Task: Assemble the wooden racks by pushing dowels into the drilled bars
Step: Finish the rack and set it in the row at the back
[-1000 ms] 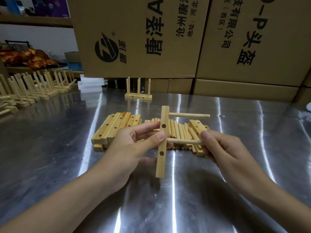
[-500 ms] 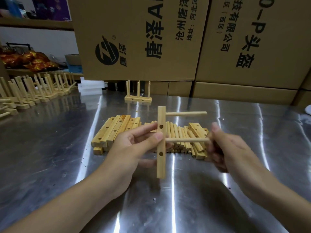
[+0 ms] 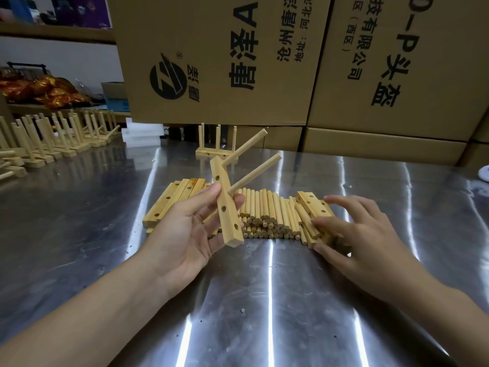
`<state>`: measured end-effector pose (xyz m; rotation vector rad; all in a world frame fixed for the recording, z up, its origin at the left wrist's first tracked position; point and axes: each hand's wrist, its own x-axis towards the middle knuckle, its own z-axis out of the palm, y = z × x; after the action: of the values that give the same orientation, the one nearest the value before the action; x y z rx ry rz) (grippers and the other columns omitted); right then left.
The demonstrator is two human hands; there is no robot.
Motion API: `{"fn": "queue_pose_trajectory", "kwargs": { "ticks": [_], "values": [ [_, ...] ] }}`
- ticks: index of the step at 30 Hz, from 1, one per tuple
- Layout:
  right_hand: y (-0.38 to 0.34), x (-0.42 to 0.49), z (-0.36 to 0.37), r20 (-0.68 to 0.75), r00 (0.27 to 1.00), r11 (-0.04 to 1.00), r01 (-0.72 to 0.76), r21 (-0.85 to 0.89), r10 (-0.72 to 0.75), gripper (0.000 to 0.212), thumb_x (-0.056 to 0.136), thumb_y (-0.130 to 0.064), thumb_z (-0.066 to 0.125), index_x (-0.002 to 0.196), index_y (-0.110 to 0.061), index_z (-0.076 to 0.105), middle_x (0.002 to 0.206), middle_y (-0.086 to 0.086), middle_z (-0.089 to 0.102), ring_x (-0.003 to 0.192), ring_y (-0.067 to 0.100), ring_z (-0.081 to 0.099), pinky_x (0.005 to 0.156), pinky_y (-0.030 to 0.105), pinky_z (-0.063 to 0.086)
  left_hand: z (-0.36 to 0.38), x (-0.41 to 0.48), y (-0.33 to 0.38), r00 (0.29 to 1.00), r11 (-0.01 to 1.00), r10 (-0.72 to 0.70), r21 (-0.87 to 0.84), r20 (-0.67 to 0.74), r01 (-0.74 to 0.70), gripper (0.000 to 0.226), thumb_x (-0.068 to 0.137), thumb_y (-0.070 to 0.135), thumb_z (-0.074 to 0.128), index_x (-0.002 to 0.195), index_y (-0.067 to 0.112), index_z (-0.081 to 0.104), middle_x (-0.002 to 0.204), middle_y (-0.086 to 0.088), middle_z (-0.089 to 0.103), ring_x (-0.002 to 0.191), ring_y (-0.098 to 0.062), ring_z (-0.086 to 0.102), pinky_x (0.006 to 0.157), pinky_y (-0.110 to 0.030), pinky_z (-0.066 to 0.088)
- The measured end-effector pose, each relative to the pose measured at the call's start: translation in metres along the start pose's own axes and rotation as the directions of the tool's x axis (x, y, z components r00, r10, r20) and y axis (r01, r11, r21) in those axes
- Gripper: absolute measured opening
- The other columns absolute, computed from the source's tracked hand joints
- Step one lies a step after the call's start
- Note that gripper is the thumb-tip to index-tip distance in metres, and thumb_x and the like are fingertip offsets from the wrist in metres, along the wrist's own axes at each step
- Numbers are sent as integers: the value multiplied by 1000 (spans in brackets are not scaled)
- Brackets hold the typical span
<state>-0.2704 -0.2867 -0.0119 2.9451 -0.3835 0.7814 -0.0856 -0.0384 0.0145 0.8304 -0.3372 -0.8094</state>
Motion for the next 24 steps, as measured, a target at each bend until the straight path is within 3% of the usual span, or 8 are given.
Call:
{"fn": "queue_pose_trajectory", "kwargs": {
  "ticks": [4,10,12,17,20,24],
  "values": [
    [-3,2,2,-6,999,997,41,-62,-42,48,82,-47,76,126,-28,77,152,-4,50,139,28,43,97,52,51,0,0,0,1000,1000,-2,-6,1,2,48,95,23,71,138,4,67,116,-13,79,95,-18,79,60,-31,64],
    [-11,2,3,-7,999,999,33,34,-33,26,80,-30,88,104,-32,80,148,-5,54,139,26,43,98,46,47,-1,0,-1,1000,1000,-1,4,10,0,48,91,24,74,135,4,69,117,-14,78,97,-19,79,61,-32,65],
    [-14,2,2,-16,999,997,38,61,-37,22,81,-31,86,102,-35,78,147,-7,54,139,25,43,99,45,46,-1,0,-2,1000,1000,-4,12,20,4,46,93,25,73,134,5,70,117,-14,78,95,-19,79,62,-32,65],
    [-14,3,-4,13,1000,1000,13,1,-13,40,83,-50,75,119,-33,76,150,-10,50,142,20,38,102,39,43,-1,0,-2,999,1000,-8,27,38,7,45,92,25,74,132,5,71,118,-15,78,95,-20,79,65,-33,66],
    [-14,3,-8,31,999,1000,11,-14,-10,39,83,-53,72,117,-34,77,150,-10,51,142,19,38,104,39,43,0,0,-3,999,1000,-8,21,35,7,43,92,24,74,131,5,72,117,-15,78,98,-20,79,63,-32,65],
    [-14,3,-11,34,999,1000,4,-7,-4,30,82,-47,81,108,-33,77,147,-8,55,139,19,40,103,41,45,1,0,-3,999,1000,-18,13,29,17,42,92,23,74,130,6,72,114,-15,78,96,-20,79,62,-32,65]
  ]
}}
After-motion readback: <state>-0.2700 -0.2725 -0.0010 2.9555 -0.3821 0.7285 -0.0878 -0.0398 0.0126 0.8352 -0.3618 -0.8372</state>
